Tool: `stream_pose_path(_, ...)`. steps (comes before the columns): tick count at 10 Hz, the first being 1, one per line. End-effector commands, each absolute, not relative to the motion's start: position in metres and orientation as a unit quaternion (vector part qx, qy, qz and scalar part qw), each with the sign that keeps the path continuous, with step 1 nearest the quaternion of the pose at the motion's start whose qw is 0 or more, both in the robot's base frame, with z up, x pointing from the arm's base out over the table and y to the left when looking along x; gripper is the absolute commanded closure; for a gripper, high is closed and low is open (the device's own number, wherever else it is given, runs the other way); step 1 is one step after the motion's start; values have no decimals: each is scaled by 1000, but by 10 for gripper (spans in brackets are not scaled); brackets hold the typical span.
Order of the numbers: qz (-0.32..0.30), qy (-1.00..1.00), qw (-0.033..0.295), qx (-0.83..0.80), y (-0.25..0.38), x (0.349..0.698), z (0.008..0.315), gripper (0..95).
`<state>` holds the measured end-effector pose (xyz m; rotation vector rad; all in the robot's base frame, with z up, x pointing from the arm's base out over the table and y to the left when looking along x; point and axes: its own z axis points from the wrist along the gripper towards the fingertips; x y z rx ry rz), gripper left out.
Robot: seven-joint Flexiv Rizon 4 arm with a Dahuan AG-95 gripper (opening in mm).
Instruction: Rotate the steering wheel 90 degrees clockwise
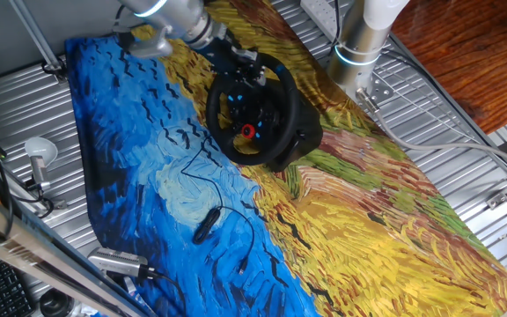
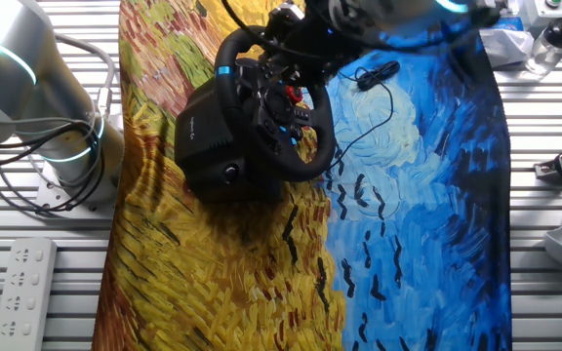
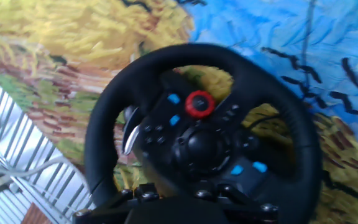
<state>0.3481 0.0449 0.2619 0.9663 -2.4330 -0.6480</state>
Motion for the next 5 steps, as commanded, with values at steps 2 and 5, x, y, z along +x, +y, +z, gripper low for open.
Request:
stream_pose_path(2, -269, -872, 231, 339, 47, 347, 263, 760)
stream_pose_path(5, -263, -874, 235, 333, 50, 346, 264, 760)
